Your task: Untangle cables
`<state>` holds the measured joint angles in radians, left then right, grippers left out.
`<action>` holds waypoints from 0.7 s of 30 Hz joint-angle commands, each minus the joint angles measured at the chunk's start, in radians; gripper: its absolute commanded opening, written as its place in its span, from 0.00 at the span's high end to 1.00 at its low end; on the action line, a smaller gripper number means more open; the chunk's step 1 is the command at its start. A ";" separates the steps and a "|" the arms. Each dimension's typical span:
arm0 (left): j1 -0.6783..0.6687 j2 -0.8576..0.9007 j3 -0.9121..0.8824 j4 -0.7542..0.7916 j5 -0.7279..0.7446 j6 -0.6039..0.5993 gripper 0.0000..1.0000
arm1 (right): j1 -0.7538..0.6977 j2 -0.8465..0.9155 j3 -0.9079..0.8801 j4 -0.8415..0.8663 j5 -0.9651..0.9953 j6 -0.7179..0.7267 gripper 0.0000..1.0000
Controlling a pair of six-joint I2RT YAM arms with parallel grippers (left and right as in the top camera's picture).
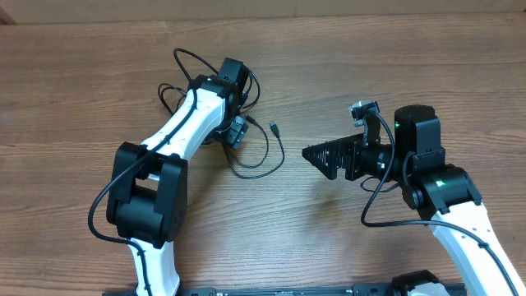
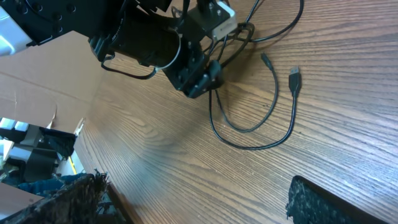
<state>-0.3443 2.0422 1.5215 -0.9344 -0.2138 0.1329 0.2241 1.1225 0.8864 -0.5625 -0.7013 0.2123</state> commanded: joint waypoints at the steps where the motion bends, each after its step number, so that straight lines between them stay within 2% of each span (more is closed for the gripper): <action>1: 0.006 -0.002 -0.016 0.002 0.040 0.029 0.44 | 0.005 0.002 0.012 0.002 0.005 -0.005 0.05; 7: 0.006 -0.002 -0.016 0.005 0.040 0.028 0.64 | 0.005 0.002 0.012 -0.002 0.005 -0.005 0.05; 12: 0.005 -0.002 -0.016 0.005 0.040 0.028 0.76 | 0.005 0.002 0.012 -0.002 0.005 -0.005 0.05; 15: 0.005 -0.002 -0.016 0.004 0.040 0.027 0.95 | 0.005 0.002 0.012 -0.005 0.005 -0.005 0.05; 21: 0.005 -0.002 -0.013 -0.002 0.040 0.018 0.96 | 0.005 0.002 0.012 -0.006 0.005 -0.005 0.05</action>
<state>-0.3443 2.0422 1.5131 -0.9321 -0.1898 0.1589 0.2241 1.1225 0.8864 -0.5697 -0.7017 0.2127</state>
